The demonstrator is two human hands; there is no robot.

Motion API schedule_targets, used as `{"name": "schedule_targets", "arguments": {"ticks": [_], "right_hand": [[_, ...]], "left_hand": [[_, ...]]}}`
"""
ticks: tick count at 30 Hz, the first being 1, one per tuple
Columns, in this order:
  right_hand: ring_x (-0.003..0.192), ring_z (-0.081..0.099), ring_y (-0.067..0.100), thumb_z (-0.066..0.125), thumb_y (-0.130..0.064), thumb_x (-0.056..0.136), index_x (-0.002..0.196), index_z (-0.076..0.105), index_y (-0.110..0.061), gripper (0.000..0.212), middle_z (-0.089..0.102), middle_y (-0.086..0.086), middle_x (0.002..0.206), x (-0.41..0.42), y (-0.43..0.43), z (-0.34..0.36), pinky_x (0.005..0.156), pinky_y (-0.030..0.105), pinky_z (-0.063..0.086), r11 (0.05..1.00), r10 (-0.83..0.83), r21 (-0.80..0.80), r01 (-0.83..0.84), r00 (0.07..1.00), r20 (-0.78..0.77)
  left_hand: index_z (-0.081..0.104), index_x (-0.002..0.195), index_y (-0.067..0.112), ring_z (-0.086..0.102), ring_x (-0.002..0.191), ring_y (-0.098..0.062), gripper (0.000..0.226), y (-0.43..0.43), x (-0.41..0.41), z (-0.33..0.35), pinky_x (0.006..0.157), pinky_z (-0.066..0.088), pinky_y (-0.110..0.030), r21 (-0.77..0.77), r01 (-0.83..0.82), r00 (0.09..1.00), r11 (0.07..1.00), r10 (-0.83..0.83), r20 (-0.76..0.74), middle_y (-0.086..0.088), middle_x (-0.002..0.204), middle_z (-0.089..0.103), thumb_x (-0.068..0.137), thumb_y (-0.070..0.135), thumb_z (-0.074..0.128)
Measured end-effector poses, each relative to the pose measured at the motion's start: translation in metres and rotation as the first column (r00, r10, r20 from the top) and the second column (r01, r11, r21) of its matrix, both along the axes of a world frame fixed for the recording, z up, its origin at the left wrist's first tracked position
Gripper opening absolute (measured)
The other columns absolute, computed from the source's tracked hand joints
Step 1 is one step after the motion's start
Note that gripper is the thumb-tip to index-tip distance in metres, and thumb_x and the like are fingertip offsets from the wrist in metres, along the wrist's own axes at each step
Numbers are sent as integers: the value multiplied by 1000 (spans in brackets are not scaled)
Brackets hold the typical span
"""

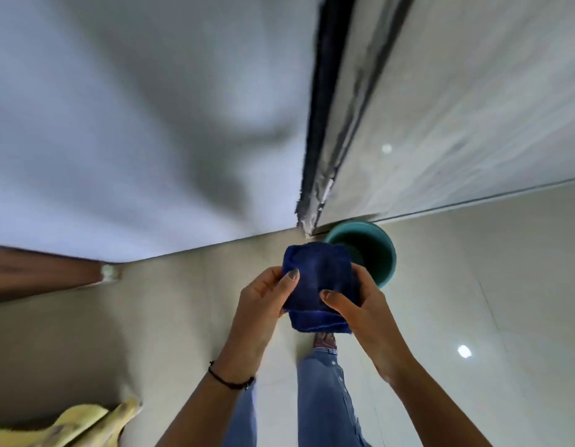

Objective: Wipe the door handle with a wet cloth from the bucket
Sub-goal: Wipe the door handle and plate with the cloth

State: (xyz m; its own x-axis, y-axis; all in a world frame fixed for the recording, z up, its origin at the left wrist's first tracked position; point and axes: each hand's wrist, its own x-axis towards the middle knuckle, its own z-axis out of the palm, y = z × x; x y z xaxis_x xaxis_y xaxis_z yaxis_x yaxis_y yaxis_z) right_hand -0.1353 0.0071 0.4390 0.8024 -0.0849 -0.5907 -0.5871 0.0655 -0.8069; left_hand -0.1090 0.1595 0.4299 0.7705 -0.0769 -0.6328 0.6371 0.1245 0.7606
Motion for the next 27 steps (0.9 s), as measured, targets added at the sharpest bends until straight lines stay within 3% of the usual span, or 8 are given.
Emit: {"name": "schedule_targets", "arguments": {"ticks": [3,5,9,13,16,19,22,27], "right_hand": [[98,59,-12,70,-10,83,130,43,-28,56,57,-8,123,-13,64,37,75,12,53,993,101,-79,-92,988,117],[105,55,-15,73,-19,83,137,37,-26,66,55,-10,129,-19,118,59,81,10,51,979,199,-78,-189,969,149],[113,64,21,71,-29,81,125,58,-16,47,68,6,122,-34,236,91,99,40,50,908,352,194,-371,927,127],[104,68,31,69,-23,82,114,65,-11,35,72,15,112,-44,358,114,94,45,54,875,346,289,-388,919,187],[91,69,32,69,-22,74,107,64,-11,35,72,15,99,-37,429,135,78,41,59,903,247,306,-302,947,206],[90,69,28,70,-14,77,108,61,-15,32,71,10,98,-17,470,154,74,38,60,938,190,238,-253,947,259],[93,66,24,68,-11,80,112,57,-17,35,68,7,103,14,500,178,76,35,59,965,214,57,-257,892,398],[64,60,4,65,-5,84,96,60,-28,26,64,-2,80,69,547,215,58,18,50,976,211,-114,-185,680,702]], "left_hand": [[67,101,9,66,94,-28,18,72,-29,50,91,51,-49,34,-50,994,998,47,97,-16,102,70,91,19,55],[67,102,14,66,100,-31,26,132,-48,77,92,52,-49,64,-59,986,996,48,161,-14,106,71,86,31,57],[69,101,17,66,105,-30,33,255,-81,118,92,53,-46,90,-110,964,990,85,252,-11,107,72,82,42,59],[68,98,23,67,97,-18,15,361,-91,142,80,55,-27,173,-216,913,961,136,386,-1,98,73,93,31,56],[63,105,28,62,103,-7,15,427,-86,150,83,48,-16,227,-376,837,898,224,500,5,109,67,95,21,55],[58,117,22,58,99,9,23,475,-74,161,82,44,-9,214,-538,729,815,323,603,7,115,61,96,16,52],[51,127,23,50,106,21,31,525,-54,173,96,41,-12,260,-614,655,745,297,695,13,124,55,96,21,52],[40,140,19,43,130,-10,45,593,-10,196,110,38,-38,423,-705,570,569,100,816,2,143,42,97,26,51]]}}
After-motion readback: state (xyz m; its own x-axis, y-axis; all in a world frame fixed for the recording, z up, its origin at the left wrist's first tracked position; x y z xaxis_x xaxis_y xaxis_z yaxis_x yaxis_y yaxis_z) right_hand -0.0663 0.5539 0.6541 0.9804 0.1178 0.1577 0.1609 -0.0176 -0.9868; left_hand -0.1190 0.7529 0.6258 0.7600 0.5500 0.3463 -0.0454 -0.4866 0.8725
